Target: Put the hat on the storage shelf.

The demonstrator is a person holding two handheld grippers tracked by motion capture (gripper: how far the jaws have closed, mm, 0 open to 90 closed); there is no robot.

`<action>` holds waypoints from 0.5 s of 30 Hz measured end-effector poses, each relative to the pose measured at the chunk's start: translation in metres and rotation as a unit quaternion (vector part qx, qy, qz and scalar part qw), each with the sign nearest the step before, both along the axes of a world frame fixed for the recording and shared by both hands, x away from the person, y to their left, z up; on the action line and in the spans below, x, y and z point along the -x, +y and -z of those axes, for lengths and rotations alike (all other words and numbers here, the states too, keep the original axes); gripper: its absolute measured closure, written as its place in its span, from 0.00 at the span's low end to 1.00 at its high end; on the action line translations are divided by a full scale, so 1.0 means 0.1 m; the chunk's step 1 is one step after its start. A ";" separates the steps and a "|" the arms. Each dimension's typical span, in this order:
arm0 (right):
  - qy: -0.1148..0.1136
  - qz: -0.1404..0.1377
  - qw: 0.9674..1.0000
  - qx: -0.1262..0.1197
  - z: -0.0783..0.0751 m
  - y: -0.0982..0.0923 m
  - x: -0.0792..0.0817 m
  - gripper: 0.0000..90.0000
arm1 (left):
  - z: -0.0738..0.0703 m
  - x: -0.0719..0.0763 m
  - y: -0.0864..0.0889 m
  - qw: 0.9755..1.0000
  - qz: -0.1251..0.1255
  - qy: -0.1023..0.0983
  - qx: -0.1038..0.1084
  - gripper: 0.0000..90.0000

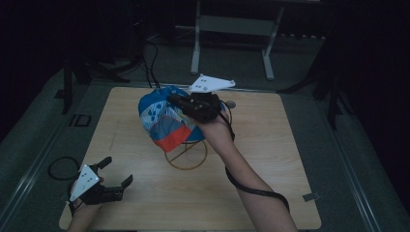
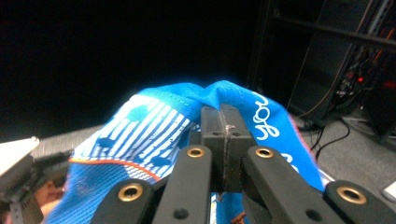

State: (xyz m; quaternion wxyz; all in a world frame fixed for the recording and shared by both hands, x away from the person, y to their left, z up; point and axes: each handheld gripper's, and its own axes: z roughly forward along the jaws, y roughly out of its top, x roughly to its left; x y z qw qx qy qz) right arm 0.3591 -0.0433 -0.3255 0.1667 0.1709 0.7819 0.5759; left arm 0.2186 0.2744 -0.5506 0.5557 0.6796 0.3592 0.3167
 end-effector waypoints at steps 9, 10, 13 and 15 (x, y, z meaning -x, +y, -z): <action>0.016 0.018 0.999 0.039 0.21 0.02 -0.08 1.00 | 0.03 -0.02 0.00 1.000 0.004 0.008 -0.002 0.03; 0.016 0.022 0.999 0.036 0.23 0.00 -0.08 1.00 | 0.03 -0.02 0.00 1.000 0.003 0.007 -0.002 0.03; 0.020 0.031 0.999 0.035 0.26 -0.08 -0.11 1.00 | 0.04 -0.02 0.00 1.000 0.005 0.010 -0.001 0.03; 0.027 0.034 0.998 0.034 0.30 -0.13 -0.13 1.00 | 0.05 -0.02 -0.01 1.000 0.006 0.012 -0.004 0.03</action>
